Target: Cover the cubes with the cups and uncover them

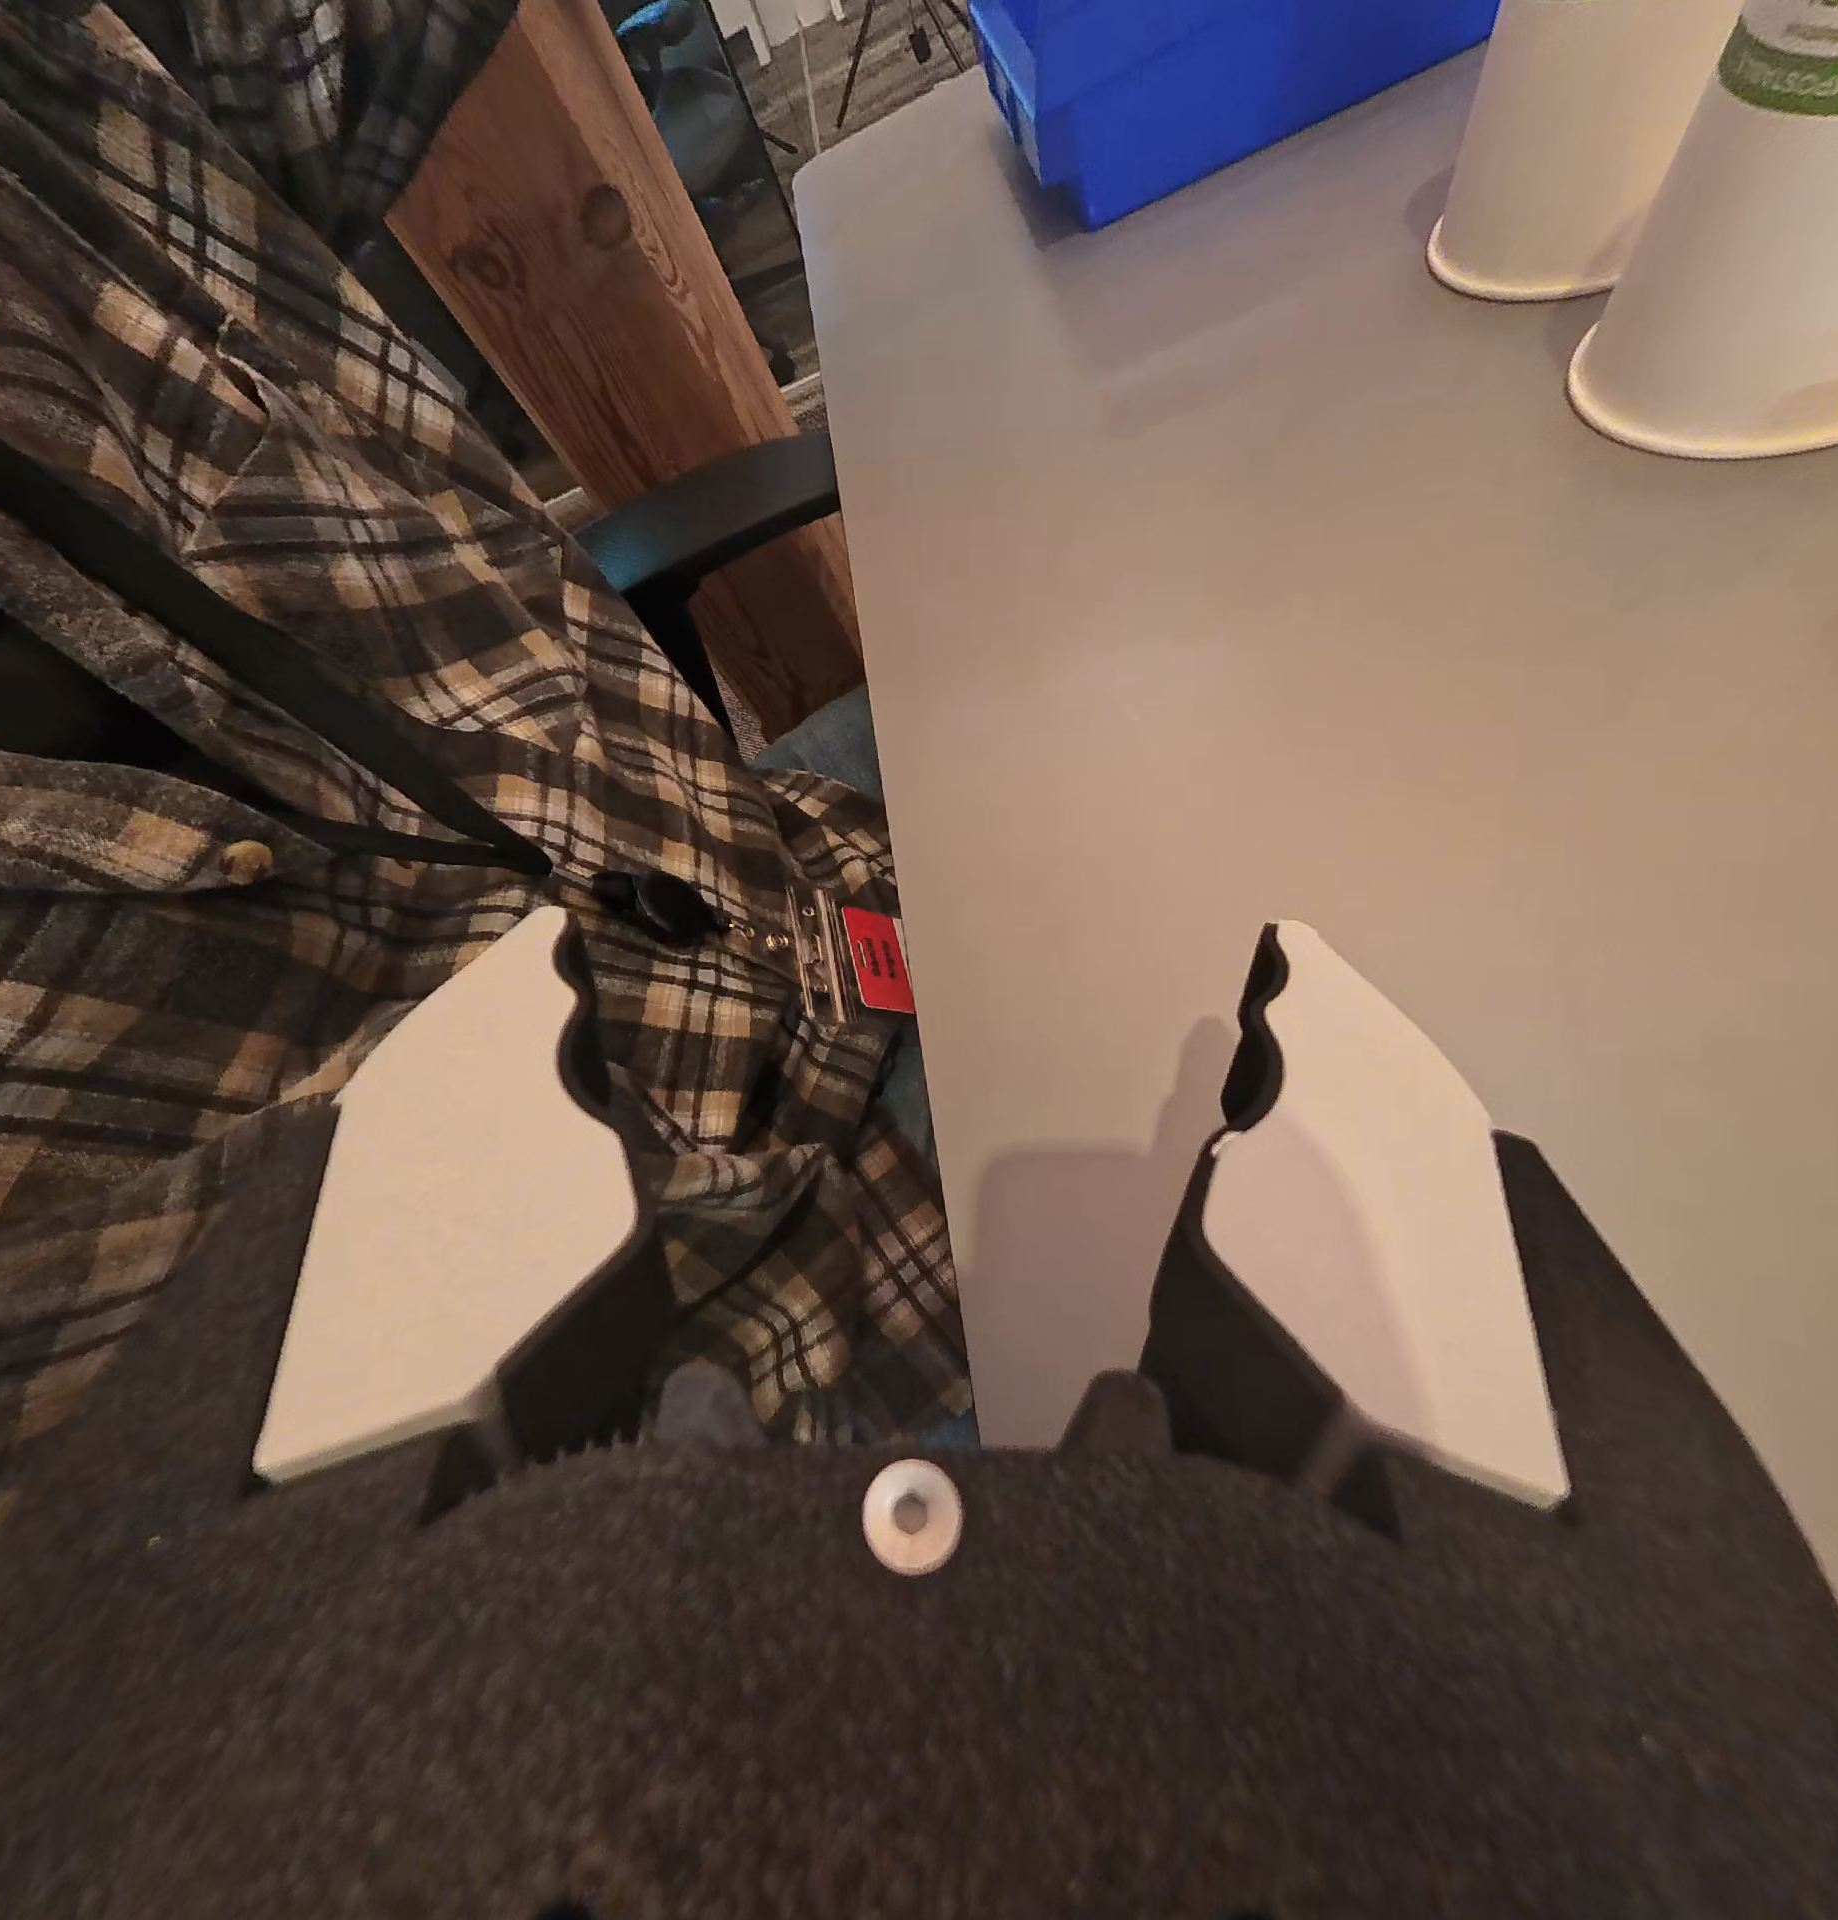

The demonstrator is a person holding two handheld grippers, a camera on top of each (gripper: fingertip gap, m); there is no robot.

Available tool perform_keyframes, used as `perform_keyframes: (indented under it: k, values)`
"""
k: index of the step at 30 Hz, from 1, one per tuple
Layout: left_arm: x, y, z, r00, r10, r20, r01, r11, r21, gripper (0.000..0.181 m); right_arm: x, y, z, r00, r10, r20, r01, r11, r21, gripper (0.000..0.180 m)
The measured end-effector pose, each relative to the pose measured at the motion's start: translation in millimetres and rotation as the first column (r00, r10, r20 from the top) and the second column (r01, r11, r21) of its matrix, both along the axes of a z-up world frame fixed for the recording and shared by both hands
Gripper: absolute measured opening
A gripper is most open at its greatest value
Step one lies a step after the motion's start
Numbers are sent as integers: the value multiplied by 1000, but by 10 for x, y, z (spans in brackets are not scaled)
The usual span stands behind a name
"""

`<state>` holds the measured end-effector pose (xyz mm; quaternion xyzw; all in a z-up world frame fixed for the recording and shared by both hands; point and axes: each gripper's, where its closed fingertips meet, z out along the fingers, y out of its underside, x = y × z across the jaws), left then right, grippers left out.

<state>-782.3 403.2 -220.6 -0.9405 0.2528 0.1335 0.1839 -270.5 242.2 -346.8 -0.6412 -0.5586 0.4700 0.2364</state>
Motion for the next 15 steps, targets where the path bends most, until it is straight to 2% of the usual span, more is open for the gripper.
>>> perform_keyframes:
  k: [15]
  values:
    - [239, -46, 778, 996, -11, 86, -5, 982, 187, 3, 16, 36, 202, 990, -57, -126, 57, 998, -6, 116]
